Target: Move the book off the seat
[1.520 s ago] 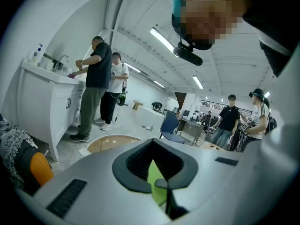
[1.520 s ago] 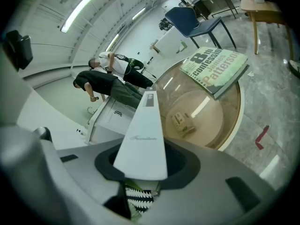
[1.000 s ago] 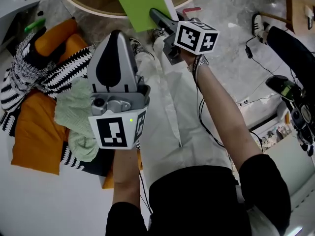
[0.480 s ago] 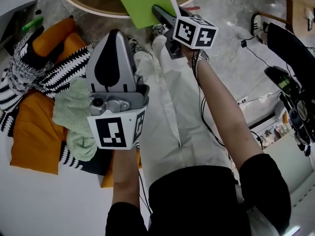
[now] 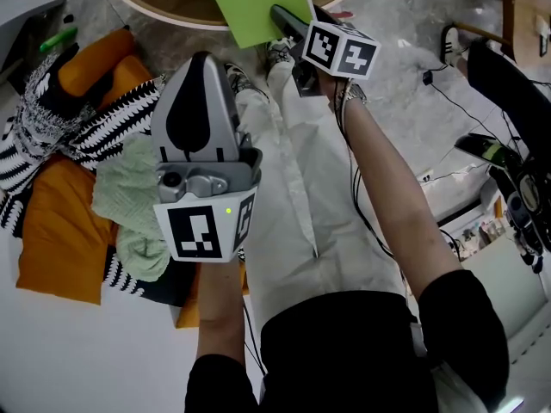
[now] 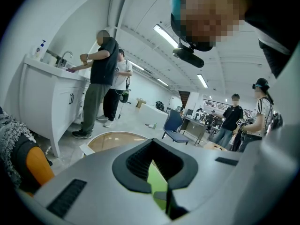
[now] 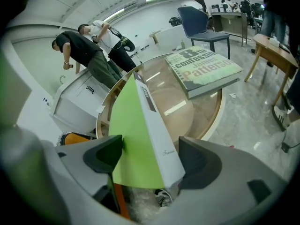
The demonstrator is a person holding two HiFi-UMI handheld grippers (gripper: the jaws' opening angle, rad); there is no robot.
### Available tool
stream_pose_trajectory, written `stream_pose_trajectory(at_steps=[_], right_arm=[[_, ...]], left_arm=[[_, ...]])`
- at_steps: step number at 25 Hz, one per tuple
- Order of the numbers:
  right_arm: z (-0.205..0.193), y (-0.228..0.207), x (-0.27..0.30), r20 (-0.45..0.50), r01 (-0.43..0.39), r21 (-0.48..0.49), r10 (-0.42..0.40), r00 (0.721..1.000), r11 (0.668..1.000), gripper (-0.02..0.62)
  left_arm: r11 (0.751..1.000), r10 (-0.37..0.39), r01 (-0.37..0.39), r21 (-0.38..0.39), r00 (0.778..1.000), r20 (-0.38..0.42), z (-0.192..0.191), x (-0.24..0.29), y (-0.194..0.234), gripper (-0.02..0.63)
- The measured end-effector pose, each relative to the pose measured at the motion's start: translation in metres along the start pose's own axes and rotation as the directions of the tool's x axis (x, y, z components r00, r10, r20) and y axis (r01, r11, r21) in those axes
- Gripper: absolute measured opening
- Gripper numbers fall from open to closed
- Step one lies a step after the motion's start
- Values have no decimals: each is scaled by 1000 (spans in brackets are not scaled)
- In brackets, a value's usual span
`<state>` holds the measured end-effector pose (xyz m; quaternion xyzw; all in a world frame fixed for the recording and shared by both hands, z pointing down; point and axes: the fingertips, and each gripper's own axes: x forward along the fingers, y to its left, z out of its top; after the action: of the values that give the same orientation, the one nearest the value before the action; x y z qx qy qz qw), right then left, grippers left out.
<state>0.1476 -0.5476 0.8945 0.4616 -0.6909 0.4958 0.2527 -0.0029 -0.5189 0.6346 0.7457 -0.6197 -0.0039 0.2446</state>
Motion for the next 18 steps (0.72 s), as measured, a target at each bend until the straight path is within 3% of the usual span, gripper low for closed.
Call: stream_pose_trajectory(at_steps=[2, 5, 8, 18], right_arm=[[-1, -8, 1, -6, 52, -30, -52, 999, 998, 360], [-8, -18, 4, -43, 130, -153, -139, 989, 980, 359], [-13, -15, 3, -53, 110, -167, -120, 991, 980, 359], [16, 18, -30, 57, 52, -173, -42, 997, 983, 353]], left_arm=[[1000, 2, -2, 1, 1000, 2, 0, -2, 0, 9], [1000, 5, -5, 1, 1000, 2, -1, -6, 1, 9], [1000, 7, -7, 0, 1000, -1, -3, -10, 2, 9], [1000, 0, 0, 15, 1000, 26, 12, -20, -1, 9]])
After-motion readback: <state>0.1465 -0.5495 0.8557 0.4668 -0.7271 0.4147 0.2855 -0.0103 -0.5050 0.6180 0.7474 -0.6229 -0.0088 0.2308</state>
